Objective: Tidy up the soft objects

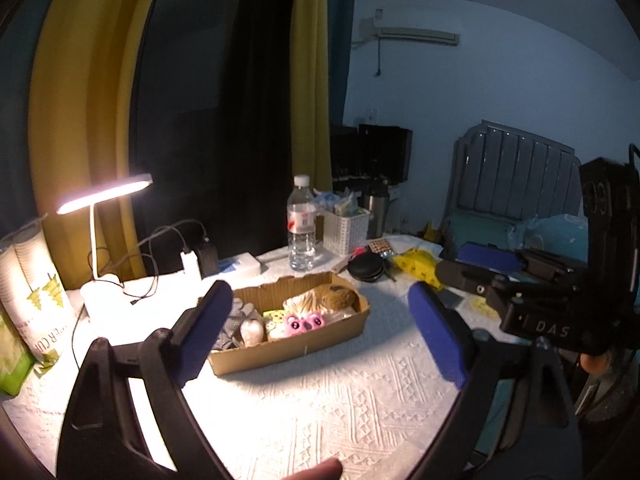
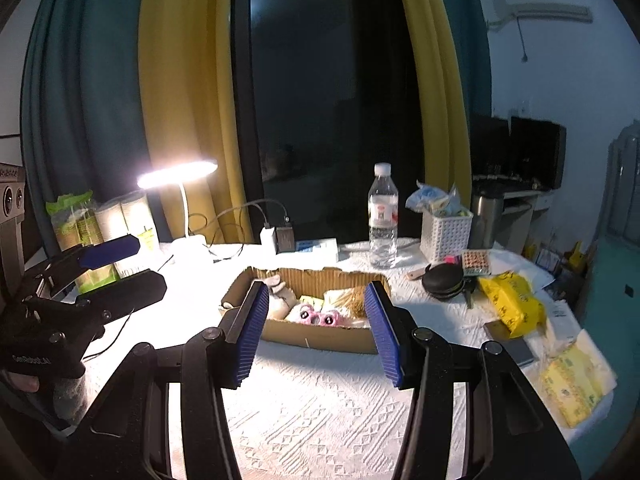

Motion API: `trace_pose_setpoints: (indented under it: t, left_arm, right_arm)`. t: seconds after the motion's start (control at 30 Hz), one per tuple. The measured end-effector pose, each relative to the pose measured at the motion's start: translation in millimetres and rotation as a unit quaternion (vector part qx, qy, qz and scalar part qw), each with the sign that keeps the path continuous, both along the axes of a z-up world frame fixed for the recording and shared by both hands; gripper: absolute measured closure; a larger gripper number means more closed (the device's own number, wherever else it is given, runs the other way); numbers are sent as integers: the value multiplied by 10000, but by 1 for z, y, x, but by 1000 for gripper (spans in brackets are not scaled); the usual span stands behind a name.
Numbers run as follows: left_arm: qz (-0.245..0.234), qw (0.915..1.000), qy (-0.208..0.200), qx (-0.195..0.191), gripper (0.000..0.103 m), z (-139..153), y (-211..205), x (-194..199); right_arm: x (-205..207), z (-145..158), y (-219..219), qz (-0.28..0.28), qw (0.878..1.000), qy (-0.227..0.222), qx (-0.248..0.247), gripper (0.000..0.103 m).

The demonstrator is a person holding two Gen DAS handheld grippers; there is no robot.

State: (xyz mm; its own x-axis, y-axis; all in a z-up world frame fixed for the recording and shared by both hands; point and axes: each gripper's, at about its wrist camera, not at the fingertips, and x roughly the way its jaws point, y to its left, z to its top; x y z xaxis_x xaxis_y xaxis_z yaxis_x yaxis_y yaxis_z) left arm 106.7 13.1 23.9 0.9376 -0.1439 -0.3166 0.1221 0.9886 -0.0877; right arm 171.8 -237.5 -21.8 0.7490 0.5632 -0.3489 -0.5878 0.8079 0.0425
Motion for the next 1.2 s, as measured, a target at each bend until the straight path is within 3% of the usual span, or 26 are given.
trace_pose_setpoints:
  t: [0.07,0.53,1.2]
  left_arm:
    - [76,9999,-72,49,9,6,-1,-8]
    - [496,9974,-453,274,5,42,-8,-46]
    - [604,9965,-516,271,4,46,-9,-51]
  right_arm:
    - [-7,6,-3,-35,10000,-88,24,38]
    - [-45,41,-25,-271,9978,-583,133,37]
    - [-46,42,-28,-286,9978,-584,123,37]
